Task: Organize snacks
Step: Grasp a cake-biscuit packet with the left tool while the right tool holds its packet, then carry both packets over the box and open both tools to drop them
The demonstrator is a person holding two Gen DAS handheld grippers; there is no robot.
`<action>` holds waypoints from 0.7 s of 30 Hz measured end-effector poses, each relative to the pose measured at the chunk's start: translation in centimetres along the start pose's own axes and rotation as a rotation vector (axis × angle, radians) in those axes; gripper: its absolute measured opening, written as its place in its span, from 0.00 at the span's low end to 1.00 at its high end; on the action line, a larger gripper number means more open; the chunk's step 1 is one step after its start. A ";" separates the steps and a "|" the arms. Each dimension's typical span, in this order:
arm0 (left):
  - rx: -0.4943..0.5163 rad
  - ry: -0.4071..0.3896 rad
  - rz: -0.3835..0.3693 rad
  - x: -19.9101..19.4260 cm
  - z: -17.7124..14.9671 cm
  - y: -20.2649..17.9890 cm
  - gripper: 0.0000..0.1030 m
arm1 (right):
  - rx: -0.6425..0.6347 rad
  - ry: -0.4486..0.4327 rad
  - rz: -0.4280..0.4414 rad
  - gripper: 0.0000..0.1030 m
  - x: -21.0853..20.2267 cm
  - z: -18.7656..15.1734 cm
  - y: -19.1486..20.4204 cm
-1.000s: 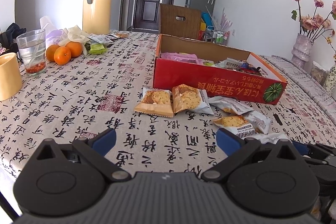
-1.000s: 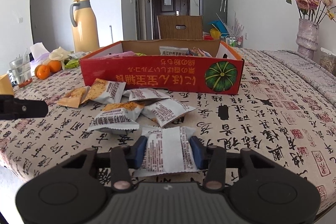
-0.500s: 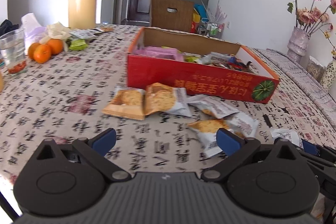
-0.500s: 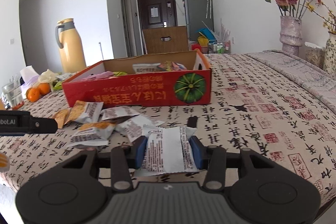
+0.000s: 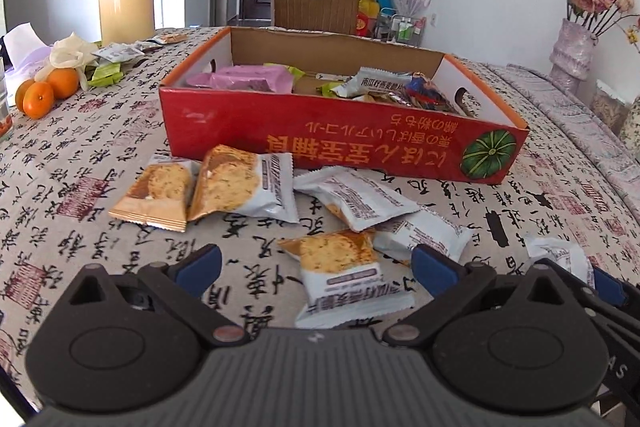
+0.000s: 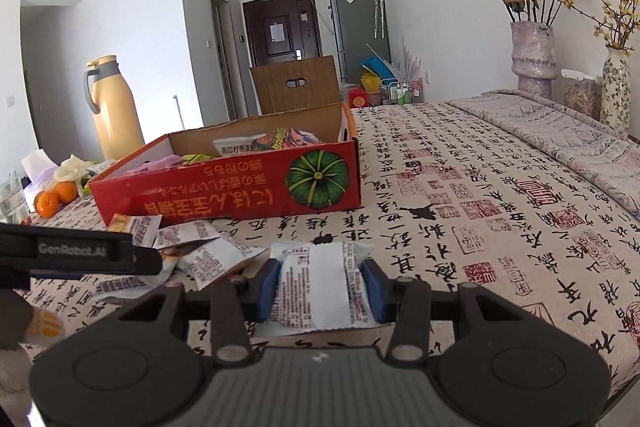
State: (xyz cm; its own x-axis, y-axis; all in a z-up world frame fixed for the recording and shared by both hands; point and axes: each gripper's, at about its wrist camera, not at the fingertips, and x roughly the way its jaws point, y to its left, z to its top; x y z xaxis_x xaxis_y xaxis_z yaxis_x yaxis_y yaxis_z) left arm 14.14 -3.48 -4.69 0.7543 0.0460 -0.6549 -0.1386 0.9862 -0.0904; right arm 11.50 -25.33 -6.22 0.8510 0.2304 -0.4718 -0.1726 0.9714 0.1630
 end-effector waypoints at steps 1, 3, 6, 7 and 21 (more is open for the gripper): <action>0.002 0.004 0.010 0.2 0.0 -0.2 0.95 | 0.001 0.000 0.001 0.43 0.0 0.0 -0.1; -0.003 0.015 0.023 0.6 -0.1 -0.4 0.87 | 0.000 -0.002 0.005 0.43 0.0 0.1 -0.2; -0.021 0.031 0.027 1.0 -0.3 -0.4 0.79 | -0.001 -0.002 0.009 0.43 0.1 0.2 -0.3; -0.021 0.035 0.023 1.0 -0.3 -0.4 0.74 | -0.001 -0.002 0.011 0.43 0.2 0.3 -0.3; 0.030 -0.004 -0.030 -0.1 -1.2 0.3 0.39 | -0.005 -0.002 0.018 0.43 0.1 0.3 -0.2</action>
State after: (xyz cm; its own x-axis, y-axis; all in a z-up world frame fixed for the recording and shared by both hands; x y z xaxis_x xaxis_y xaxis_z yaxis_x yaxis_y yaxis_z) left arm 13.20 -3.39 -5.57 0.7606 0.0169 -0.6490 -0.0967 0.9915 -0.0875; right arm 11.75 -25.53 -6.01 0.8486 0.2480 -0.4673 -0.1904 0.9673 0.1675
